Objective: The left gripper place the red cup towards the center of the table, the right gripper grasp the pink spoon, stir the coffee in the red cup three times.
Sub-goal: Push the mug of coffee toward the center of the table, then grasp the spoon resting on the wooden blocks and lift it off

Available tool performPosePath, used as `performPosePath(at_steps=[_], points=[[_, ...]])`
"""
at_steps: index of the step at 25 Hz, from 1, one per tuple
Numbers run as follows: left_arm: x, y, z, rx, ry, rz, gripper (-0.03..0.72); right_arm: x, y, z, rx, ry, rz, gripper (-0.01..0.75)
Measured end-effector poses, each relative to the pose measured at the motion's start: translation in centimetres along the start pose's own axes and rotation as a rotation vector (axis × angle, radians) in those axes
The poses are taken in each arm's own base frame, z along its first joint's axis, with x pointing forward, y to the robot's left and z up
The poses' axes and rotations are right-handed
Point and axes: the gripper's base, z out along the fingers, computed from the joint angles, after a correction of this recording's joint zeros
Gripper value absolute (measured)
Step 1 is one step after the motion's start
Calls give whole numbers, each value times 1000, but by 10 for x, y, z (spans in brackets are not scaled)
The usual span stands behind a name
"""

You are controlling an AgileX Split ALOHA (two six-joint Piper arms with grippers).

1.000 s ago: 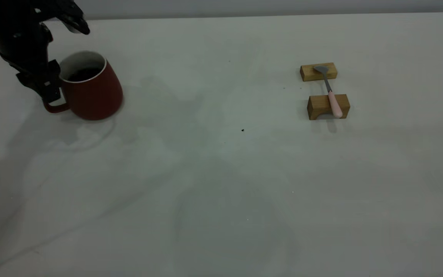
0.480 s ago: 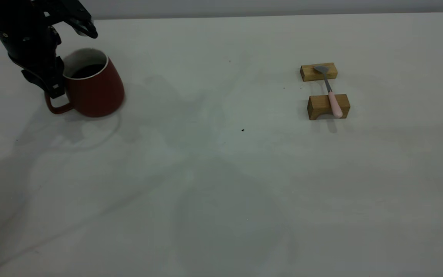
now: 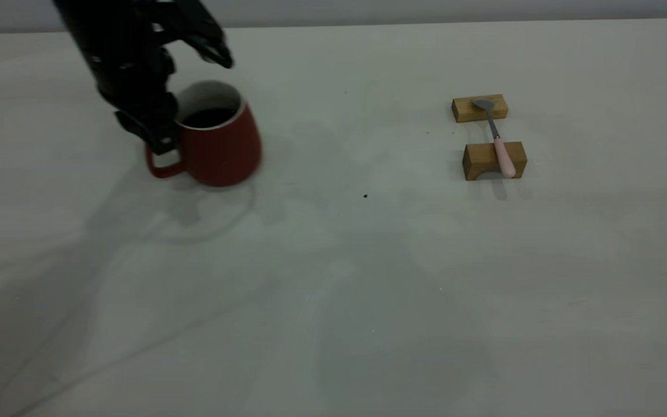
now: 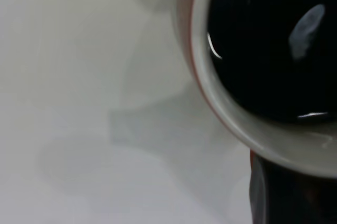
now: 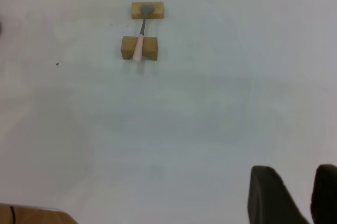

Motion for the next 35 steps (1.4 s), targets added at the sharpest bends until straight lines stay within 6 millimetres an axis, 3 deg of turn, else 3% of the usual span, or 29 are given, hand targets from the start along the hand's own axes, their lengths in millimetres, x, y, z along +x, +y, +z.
performPosePath(at_steps=[8, 15, 18, 22, 24, 28, 35], points=[[-30, -32, 0, 2, -24, 72, 212, 0, 0, 0, 0, 0, 0, 239], [-46, -40, 0, -1, -34, 96, 238, 0, 0, 0, 0, 0, 0, 239], [-49, -40, -1, -3, -41, 97, 353, 0, 0, 0, 0, 0, 0, 239], [-53, -37, -4, -3, -38, 63, 612, 0, 0, 0, 0, 0, 0, 239], [-55, -34, -11, 9, -15, 31, 670, 0, 0, 0, 0, 0, 0, 239], [-66, -22, -53, 10, 15, -21, 658, 0, 0, 0, 0, 0, 0, 239], [-66, -3, -181, -41, 52, -195, 494, 0, 0, 0, 0, 0, 0, 239]])
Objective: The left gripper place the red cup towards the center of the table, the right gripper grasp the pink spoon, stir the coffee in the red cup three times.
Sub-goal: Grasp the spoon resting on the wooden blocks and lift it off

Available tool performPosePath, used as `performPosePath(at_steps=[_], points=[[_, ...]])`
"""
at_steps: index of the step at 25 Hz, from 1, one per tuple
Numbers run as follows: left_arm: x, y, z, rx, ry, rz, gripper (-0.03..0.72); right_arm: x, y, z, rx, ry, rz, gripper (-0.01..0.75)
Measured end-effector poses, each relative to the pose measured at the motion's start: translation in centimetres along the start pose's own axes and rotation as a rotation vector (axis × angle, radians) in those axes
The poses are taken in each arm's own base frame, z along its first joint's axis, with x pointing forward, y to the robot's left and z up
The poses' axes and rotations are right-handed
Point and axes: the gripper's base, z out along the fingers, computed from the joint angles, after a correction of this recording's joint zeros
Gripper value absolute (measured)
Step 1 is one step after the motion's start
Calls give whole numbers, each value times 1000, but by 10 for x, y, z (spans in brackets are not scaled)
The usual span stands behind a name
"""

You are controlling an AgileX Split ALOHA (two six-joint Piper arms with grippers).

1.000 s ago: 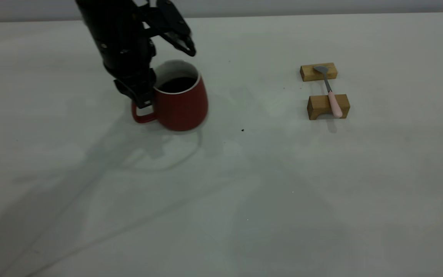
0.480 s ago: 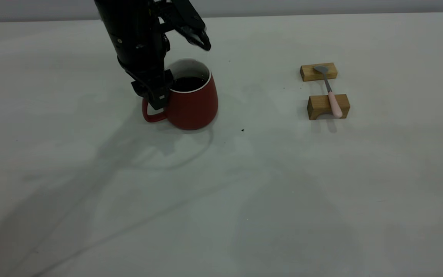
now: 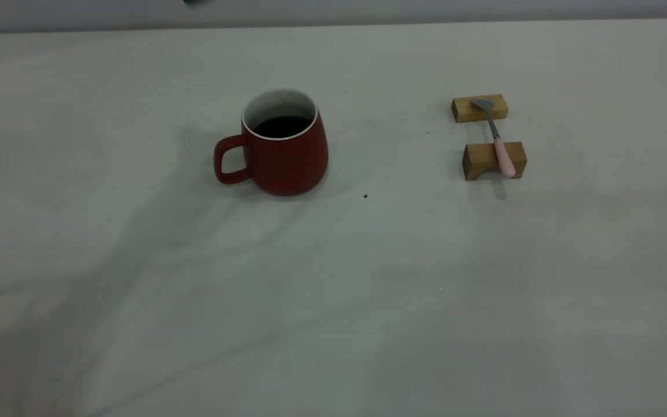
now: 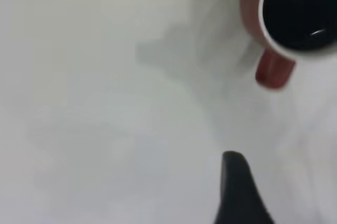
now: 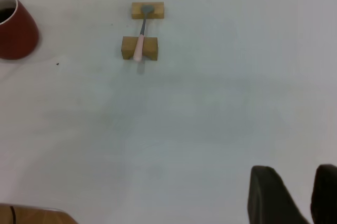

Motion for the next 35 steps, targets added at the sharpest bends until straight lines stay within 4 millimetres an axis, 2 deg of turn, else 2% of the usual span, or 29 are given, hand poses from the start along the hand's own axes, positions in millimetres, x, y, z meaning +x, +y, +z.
performPosePath(at_steps=[2, 7, 12, 14, 17, 20, 23, 25, 29, 31, 35], points=[[2, 4, -30, -26, -61, -51, 454, 0, 0, 0, 0, 0, 0, 239], [17, 6, -84, -69, -179, -113, 368, 0, 0, 0, 0, 0, 0, 239], [42, 3, -138, -99, -300, -215, 309, 0, 0, 0, 0, 0, 0, 239], [59, -2, -155, -96, -331, -267, 287, 0, 0, 0, 0, 0, 0, 239], [101, -20, -175, -60, -356, -325, 263, 0, 0, 0, 0, 0, 0, 239], [159, -44, -195, -45, -399, -341, 245, 0, 0, 0, 0, 0, 0, 239], [217, -68, -193, -49, -414, -349, 244, 0, 0, 0, 0, 0, 0, 239], [253, -81, -180, -42, -403, -391, 244, 0, 0, 0, 0, 0, 0, 239], [322, -104, -140, -68, -370, -568, 244, 0, 0, 0, 0, 0, 0, 239], [349, -121, -126, -91, -407, -638, 244, 0, 0, 0, 0, 0, 0, 239], [383, -151, -110, -151, -540, -736, 244, 0, 0, 0, 0, 0, 0, 239]])
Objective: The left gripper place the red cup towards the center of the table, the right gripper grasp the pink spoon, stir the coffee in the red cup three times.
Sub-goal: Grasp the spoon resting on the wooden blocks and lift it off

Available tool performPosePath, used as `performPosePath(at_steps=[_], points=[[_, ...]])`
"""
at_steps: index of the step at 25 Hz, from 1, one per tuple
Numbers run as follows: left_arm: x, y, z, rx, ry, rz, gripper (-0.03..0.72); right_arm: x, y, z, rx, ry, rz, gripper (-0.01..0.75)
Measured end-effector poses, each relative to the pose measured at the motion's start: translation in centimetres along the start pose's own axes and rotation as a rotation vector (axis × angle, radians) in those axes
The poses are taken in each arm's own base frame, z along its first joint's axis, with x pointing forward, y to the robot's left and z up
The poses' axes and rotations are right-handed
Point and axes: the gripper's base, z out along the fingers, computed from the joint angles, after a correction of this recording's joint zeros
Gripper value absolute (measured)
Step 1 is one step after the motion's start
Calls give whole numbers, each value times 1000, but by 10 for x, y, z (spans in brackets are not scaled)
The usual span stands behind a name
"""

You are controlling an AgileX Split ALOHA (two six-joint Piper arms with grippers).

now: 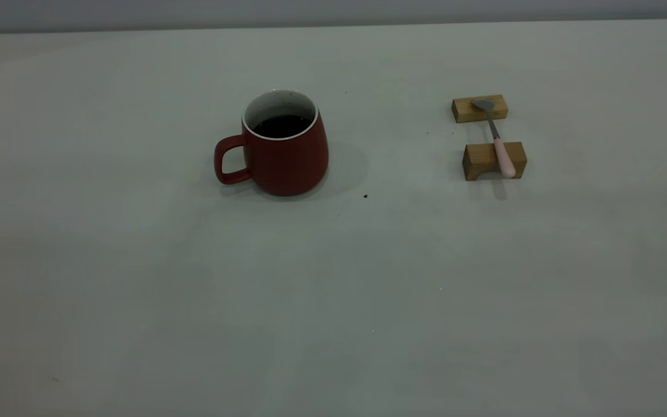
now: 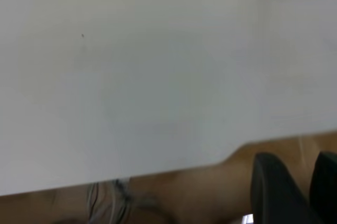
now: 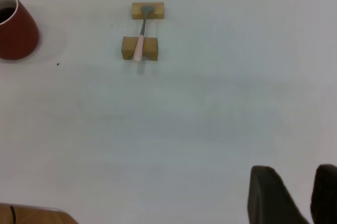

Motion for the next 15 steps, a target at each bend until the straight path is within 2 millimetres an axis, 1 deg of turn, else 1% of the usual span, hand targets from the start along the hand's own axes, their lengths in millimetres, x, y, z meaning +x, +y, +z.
performPosePath(at_steps=[3, 6, 10, 15], points=[[21, -2, -4, -32, -84, -46, 244, 0, 0, 0, 0, 0, 0, 239], [32, -3, -3, -41, -124, -58, 244, 0, 0, 0, 0, 0, 0, 239], [44, -4, 2, -42, -159, -56, 244, 0, 0, 0, 0, 0, 0, 239], [52, -4, 4, -6, -192, -17, 244, 0, 0, 0, 0, 0, 0, 239]])
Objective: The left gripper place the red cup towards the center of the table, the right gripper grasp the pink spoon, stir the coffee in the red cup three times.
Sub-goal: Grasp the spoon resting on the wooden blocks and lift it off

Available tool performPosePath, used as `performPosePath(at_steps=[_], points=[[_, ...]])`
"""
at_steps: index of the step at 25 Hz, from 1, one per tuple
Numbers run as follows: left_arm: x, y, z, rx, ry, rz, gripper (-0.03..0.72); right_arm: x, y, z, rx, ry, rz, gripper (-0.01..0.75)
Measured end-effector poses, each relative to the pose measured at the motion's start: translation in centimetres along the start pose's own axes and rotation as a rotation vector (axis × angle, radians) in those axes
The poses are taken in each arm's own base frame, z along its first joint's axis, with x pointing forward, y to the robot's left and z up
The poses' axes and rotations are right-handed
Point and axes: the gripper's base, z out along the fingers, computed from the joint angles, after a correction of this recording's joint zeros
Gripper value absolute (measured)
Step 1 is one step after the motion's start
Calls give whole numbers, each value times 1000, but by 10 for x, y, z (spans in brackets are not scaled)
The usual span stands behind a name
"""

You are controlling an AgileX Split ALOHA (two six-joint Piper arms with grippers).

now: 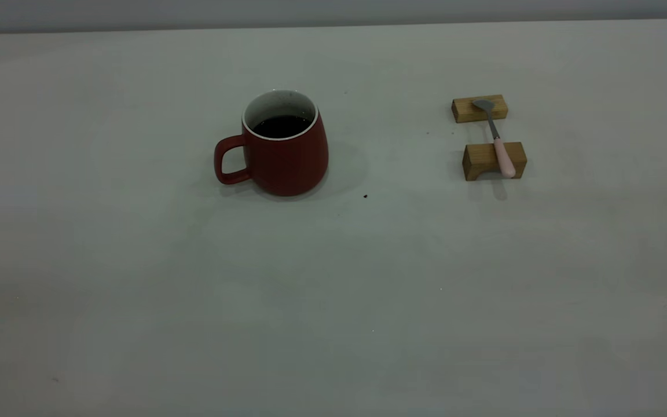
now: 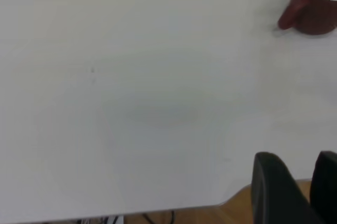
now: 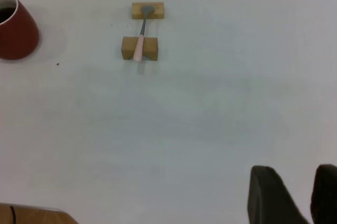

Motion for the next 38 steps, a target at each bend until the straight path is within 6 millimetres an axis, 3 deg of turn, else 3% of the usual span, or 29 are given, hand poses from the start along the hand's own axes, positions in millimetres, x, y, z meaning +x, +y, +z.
performPosePath(at_steps=[29, 33, 38], points=[[2, 0, 1, 11, 1, 8, 243, -2, 1, 0, -13, -6, 23, 241], [2, 0, 1, 11, 1, 8, 243, -23, -3, 6, 11, 32, 42, 310], [2, 0, 1, 11, 1, 8, 243, -70, -7, 46, -7, 137, 73, 501]])
